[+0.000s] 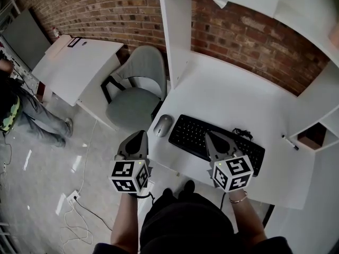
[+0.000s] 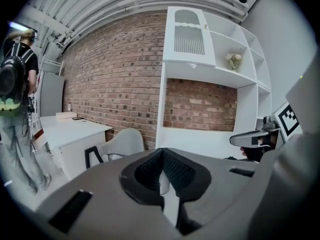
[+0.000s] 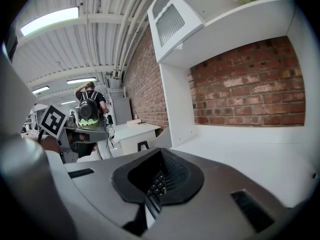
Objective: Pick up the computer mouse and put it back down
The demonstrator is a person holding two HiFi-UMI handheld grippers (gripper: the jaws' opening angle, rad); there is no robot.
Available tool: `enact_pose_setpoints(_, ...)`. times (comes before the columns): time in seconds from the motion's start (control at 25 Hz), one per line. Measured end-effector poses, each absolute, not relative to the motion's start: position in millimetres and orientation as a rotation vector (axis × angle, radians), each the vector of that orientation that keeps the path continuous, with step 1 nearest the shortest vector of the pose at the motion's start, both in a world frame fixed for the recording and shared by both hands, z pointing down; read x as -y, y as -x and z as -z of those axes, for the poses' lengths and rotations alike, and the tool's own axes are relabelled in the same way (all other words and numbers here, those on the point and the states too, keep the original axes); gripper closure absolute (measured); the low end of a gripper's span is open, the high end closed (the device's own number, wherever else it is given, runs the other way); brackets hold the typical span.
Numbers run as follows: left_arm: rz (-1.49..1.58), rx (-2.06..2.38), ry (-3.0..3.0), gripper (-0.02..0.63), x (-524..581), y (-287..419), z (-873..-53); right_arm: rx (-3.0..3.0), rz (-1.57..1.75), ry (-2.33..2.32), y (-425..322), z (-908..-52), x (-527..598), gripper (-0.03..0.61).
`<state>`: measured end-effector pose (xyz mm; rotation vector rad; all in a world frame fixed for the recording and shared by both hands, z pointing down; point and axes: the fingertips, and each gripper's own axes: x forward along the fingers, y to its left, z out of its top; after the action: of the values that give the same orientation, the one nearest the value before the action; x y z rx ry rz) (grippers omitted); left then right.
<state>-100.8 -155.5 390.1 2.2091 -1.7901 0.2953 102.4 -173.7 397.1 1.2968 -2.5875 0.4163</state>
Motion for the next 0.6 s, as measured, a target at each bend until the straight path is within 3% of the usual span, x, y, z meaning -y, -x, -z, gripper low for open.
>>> enact_pose_setpoints(0.6, -0.273, 1.777, -2.222, 0.604, 167.0, 111.0, -391.4, 2.567, -0.337, -1.278, -91.7, -397.1, 190.3, 0.574)
